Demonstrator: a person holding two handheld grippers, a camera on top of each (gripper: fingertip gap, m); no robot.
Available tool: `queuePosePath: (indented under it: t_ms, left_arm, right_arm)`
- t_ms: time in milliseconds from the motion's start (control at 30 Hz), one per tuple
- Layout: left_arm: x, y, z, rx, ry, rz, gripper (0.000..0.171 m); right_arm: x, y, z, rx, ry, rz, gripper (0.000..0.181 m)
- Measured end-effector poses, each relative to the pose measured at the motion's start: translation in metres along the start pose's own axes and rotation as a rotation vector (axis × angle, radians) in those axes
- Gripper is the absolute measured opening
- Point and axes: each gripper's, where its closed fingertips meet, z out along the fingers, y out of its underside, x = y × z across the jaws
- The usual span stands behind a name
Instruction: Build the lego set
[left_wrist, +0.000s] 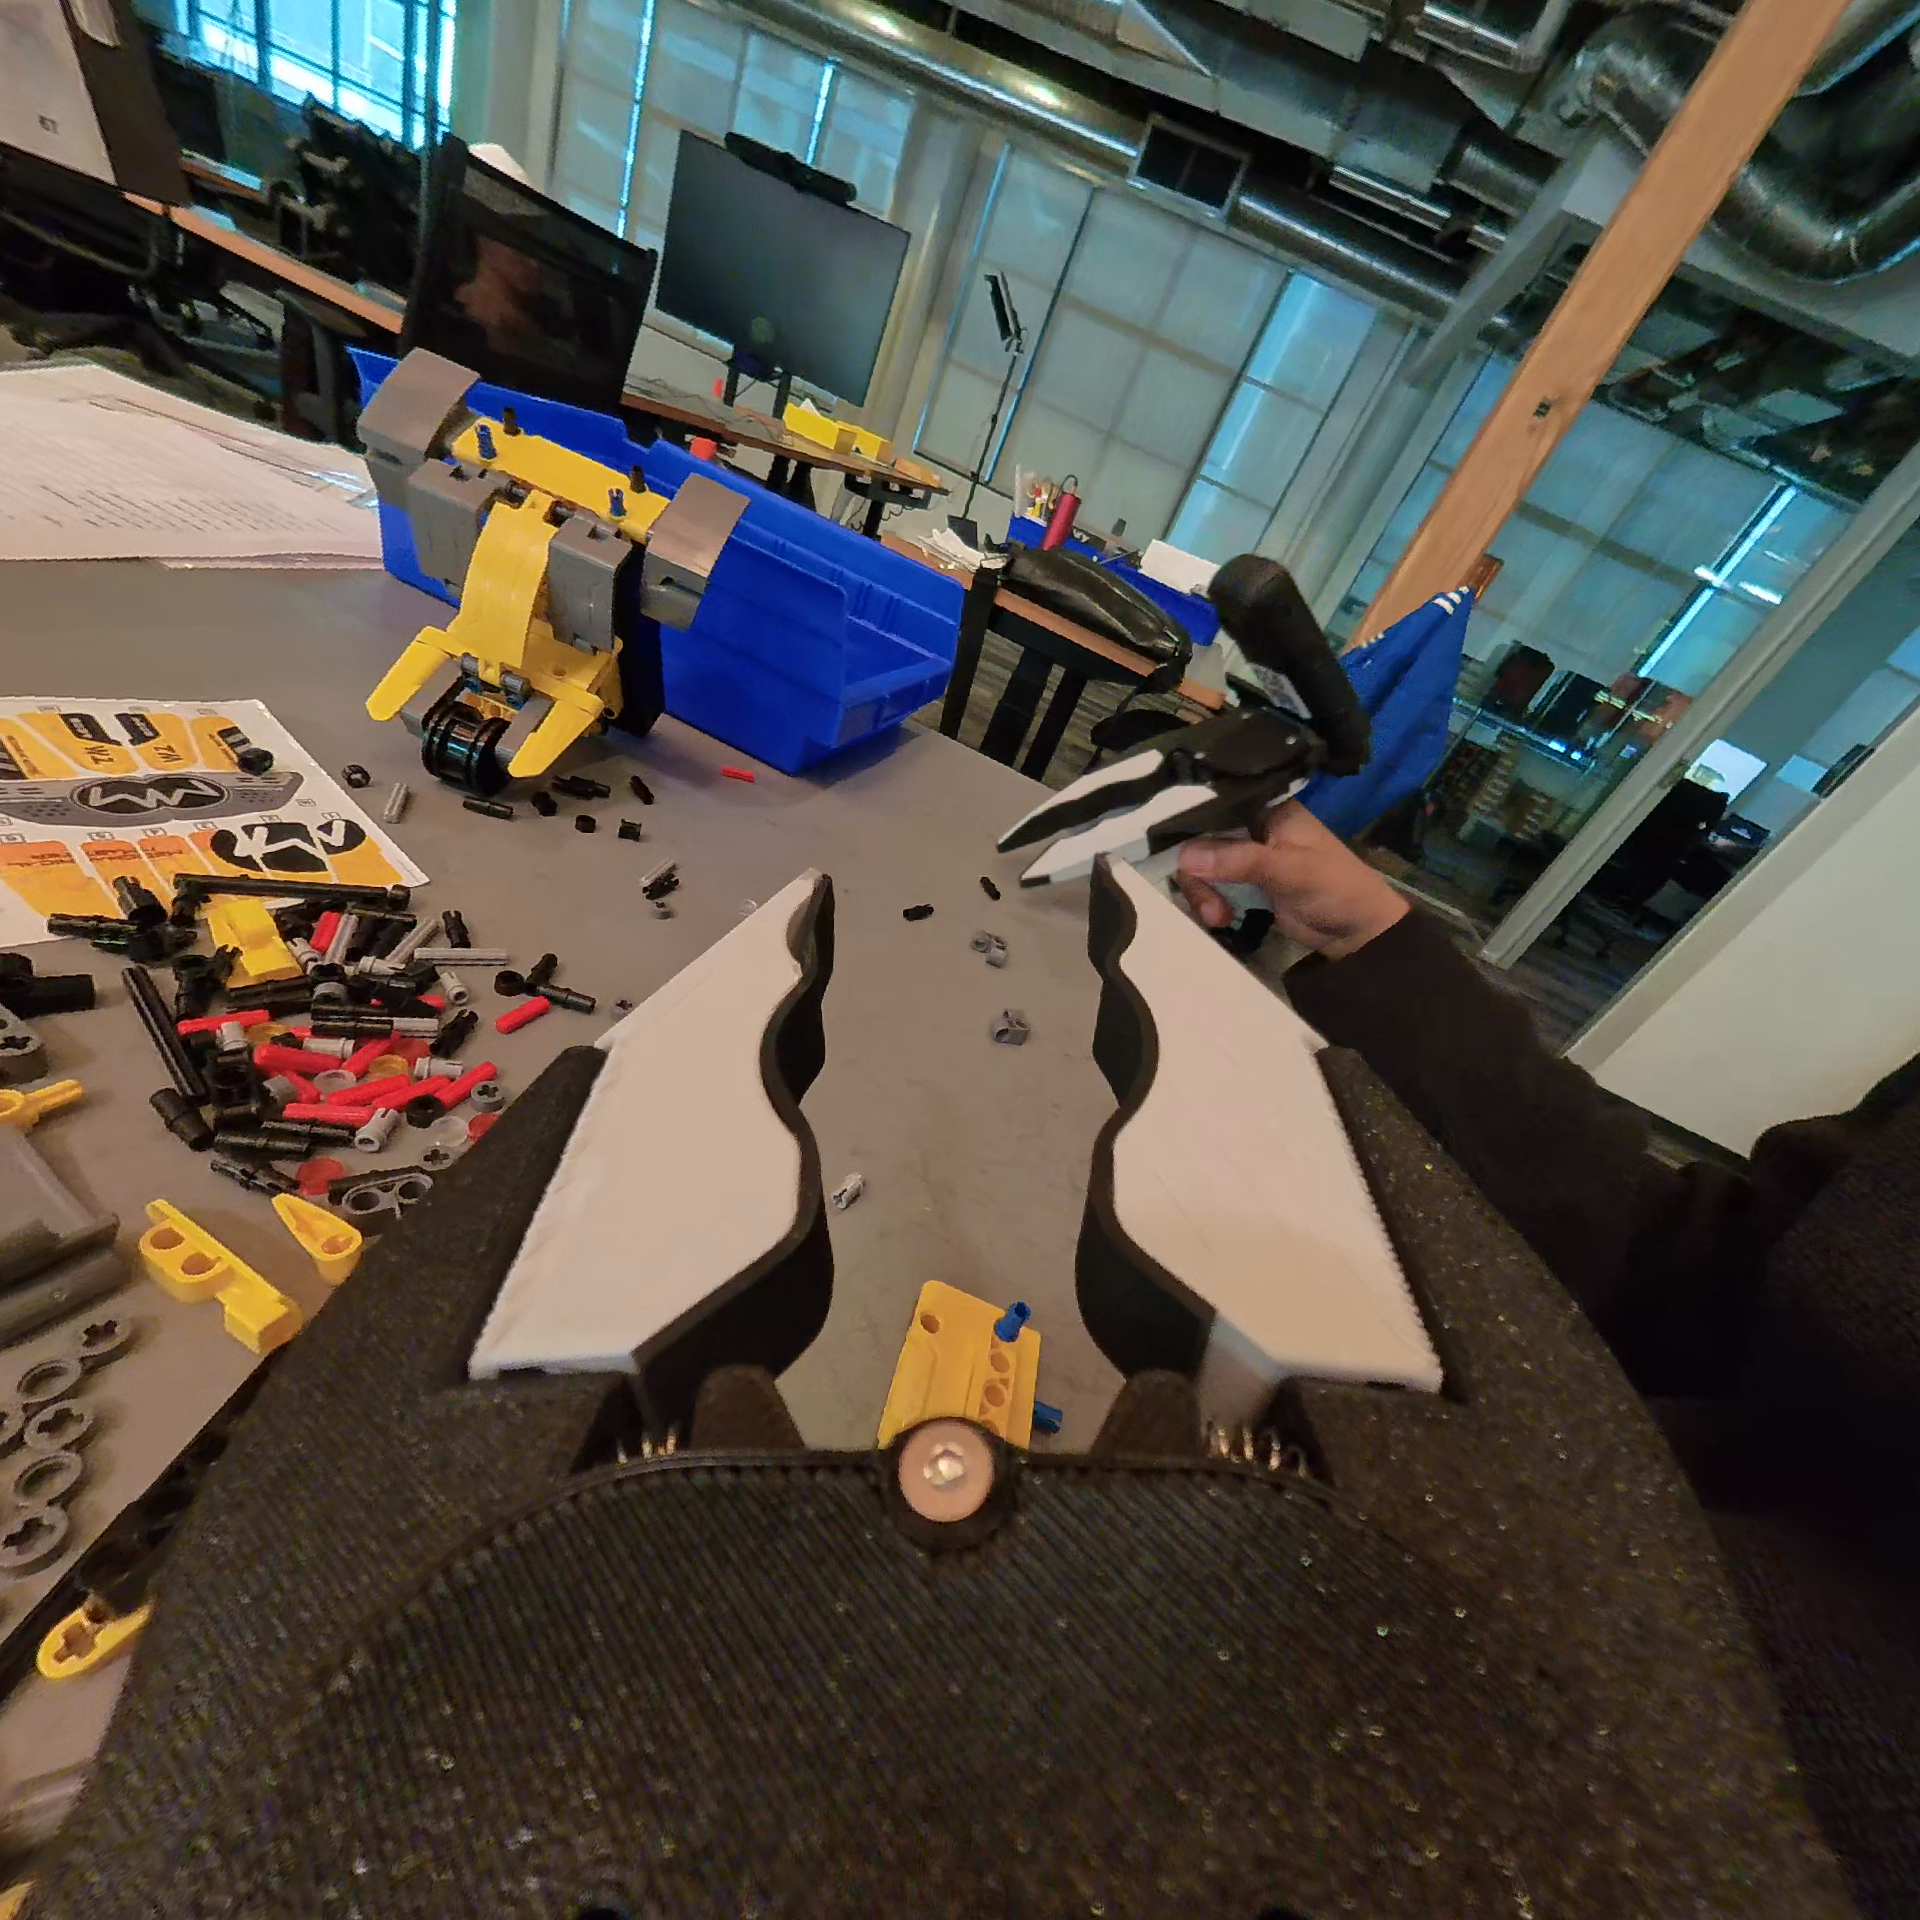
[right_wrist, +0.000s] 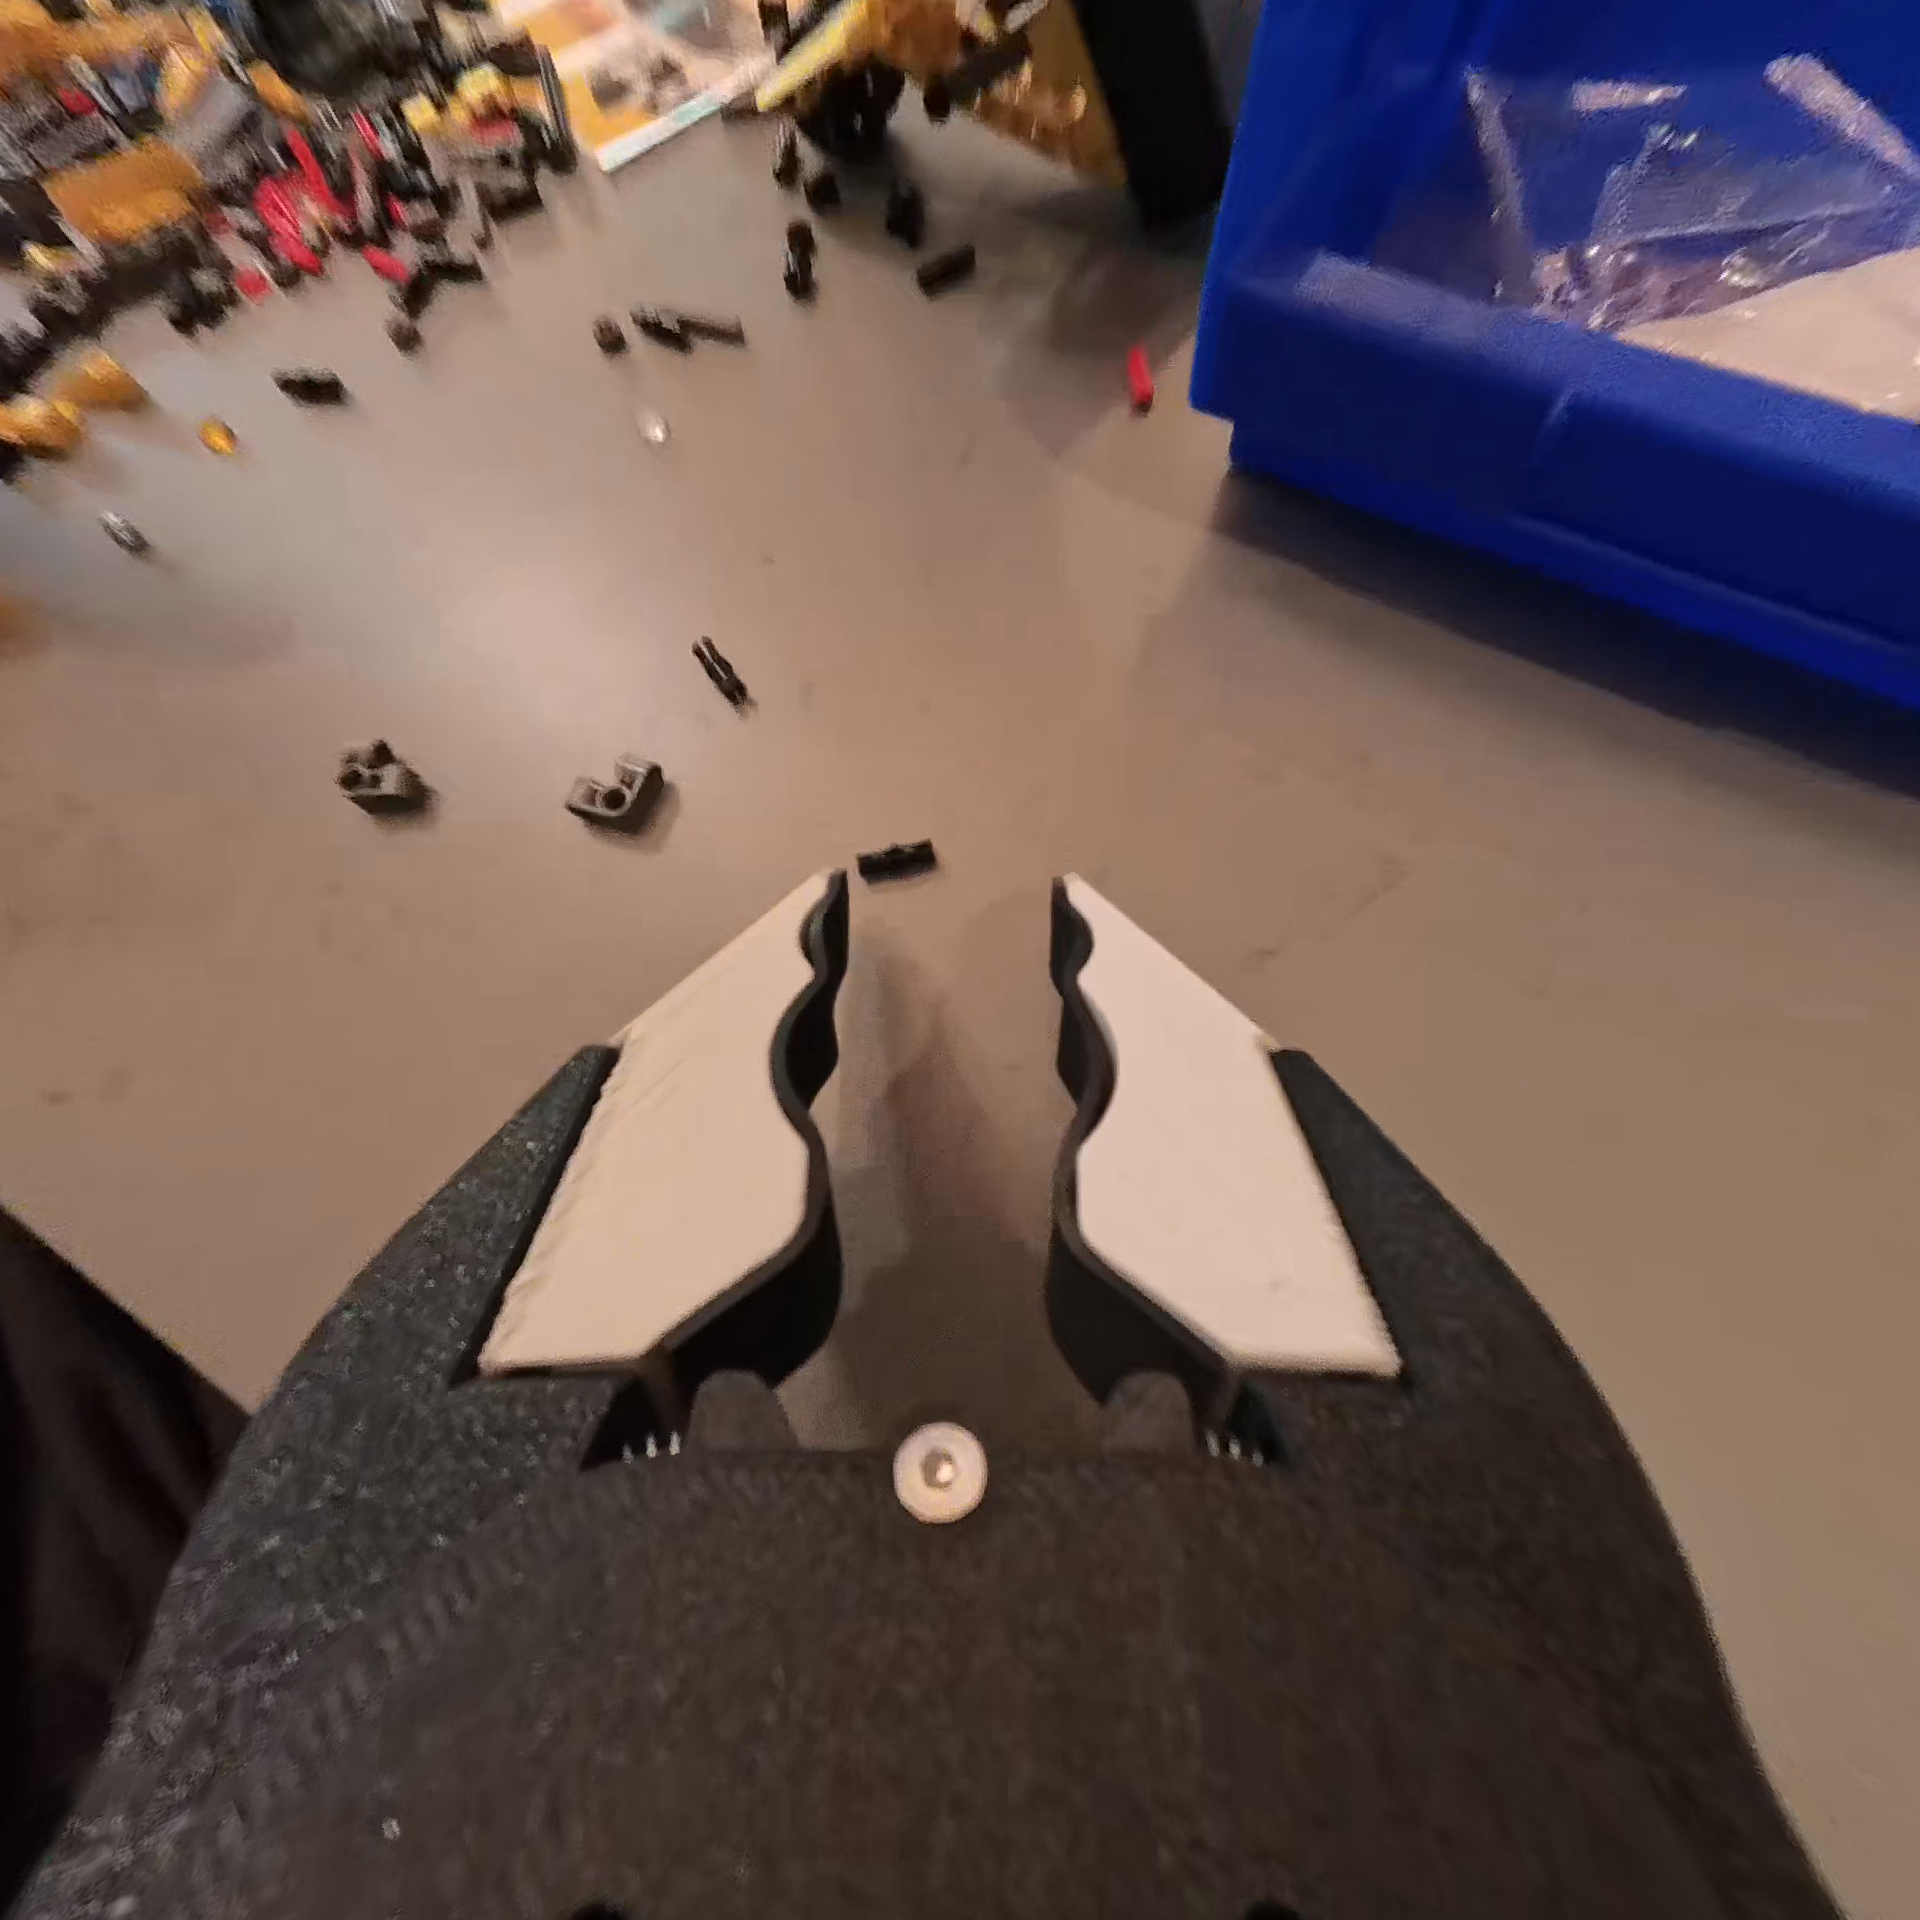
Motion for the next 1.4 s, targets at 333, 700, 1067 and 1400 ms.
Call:
queuePosePath:
  t_ms: [333, 700, 1067, 1400]
  left_arm:
    - [0.001, 0.0, 0.0, -0.002, -0.007, 0.019, 0.047]
    - [0.001, -0.003, -0.011, 0.052, 0.016, -0.084, 0.047]
    - [0.004, -0.006, -0.015, 0.08, 0.031, -0.081, 0.046]
    - [0.001, -0.015, -0.039, 0.159, 0.017, -0.107, 0.047]
  right_arm:
    - [-0.008, 0.005, 0.015, -0.073, 0.05, -0.105, 0.028]
    - [-0.013, -0.008, 0.03, -0.077, 0.052, -0.144, 0.016]
    - [-0.046, -0.052, 0.025, 0.109, -0.068, -0.106, 0.041]
    - [-0.121, -0.082, 0.077, 0.057, -0.011, -0.461, 0.039]
